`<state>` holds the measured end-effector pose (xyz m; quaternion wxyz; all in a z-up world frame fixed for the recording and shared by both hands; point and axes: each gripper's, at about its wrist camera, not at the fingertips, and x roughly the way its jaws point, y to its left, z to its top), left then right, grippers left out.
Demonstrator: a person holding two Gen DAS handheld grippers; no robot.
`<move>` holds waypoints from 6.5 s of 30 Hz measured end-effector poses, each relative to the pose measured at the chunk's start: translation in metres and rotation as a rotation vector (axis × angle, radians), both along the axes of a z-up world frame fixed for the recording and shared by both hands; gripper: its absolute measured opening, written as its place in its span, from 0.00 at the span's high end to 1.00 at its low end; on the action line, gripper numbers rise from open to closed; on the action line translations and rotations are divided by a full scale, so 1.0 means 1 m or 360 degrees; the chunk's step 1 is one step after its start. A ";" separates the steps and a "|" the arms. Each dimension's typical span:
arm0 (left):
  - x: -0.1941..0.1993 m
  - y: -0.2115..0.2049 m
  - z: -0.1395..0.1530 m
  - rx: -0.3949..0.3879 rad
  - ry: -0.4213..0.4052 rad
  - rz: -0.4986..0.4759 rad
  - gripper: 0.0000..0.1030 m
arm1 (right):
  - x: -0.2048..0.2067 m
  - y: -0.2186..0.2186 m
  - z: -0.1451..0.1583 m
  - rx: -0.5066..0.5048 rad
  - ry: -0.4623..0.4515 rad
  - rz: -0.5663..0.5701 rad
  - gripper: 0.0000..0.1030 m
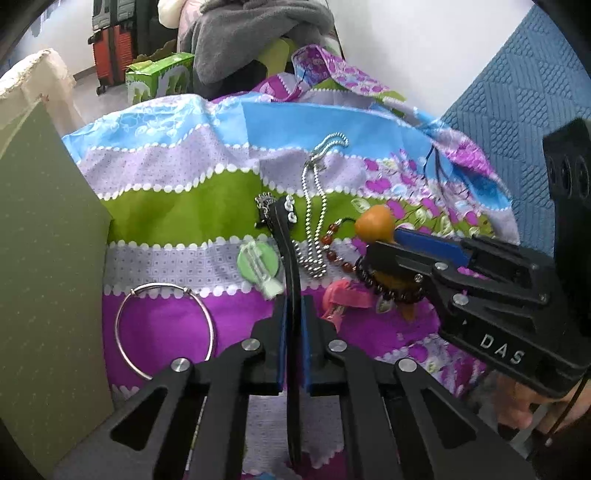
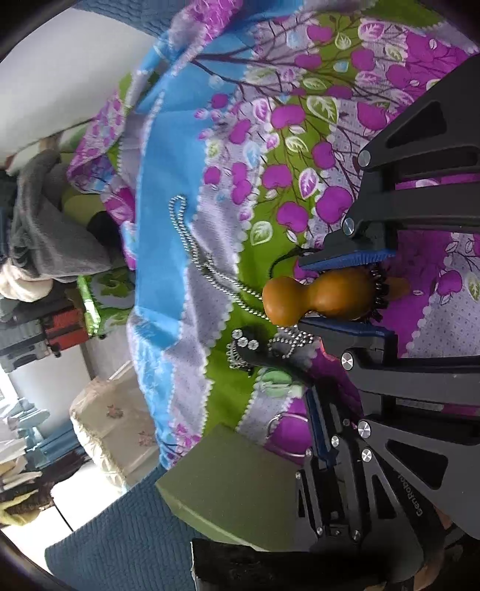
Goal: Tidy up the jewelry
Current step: 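Grasp the orange gourd pendant with right tool while left tool grasps the black cord, then carry the gourd pendant into the box and open right tool while left tool releases the cord there, then move both open tools back from the box toward the remaining jewelry, then grasp the black beaded bracelet with right tool while left tool grasps the silver hoop bangle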
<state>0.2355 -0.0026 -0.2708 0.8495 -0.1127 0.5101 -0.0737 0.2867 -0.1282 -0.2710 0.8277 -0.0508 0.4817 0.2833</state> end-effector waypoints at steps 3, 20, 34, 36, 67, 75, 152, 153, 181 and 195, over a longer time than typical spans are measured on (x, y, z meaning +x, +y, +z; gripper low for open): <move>-0.004 0.000 0.010 -0.0011 -0.0041 0.0023 0.94 | -0.006 -0.003 0.007 0.0014 -0.0039 -0.0034 0.77; -0.030 0.011 0.083 -0.0080 -0.0283 0.0114 0.95 | -0.029 -0.016 0.077 0.0086 -0.0254 -0.0205 0.77; -0.064 0.038 0.174 -0.0012 -0.0462 0.0221 0.95 | -0.056 -0.010 0.166 0.0165 -0.0374 -0.0216 0.77; -0.067 0.045 0.188 0.0002 -0.0477 0.0218 0.95 | -0.058 -0.005 0.183 0.0189 -0.0412 -0.0202 0.77; -0.109 0.219 0.146 0.0089 -0.0373 0.0716 0.95 | -0.073 0.216 0.151 0.0173 -0.0274 0.0428 0.77; -0.102 0.236 0.109 0.0074 -0.0253 0.0751 0.95 | -0.062 0.238 0.106 0.0068 -0.0153 0.0464 0.77; -0.116 0.020 0.174 0.0024 -0.0639 0.0338 0.50 | -0.110 -0.052 0.178 0.0264 -0.0575 -0.0198 0.55; -0.115 0.016 0.166 0.0037 -0.0622 0.0332 0.50 | -0.110 -0.053 0.171 0.0253 -0.0566 -0.0202 0.56; -0.051 0.008 0.012 0.0165 -0.0185 0.0356 0.77 | -0.061 -0.052 0.016 0.0018 -0.0140 -0.0230 0.76; -0.031 0.016 -0.015 0.0241 -0.0088 0.0384 0.83 | -0.043 -0.042 -0.013 -0.0065 -0.0035 -0.0227 0.79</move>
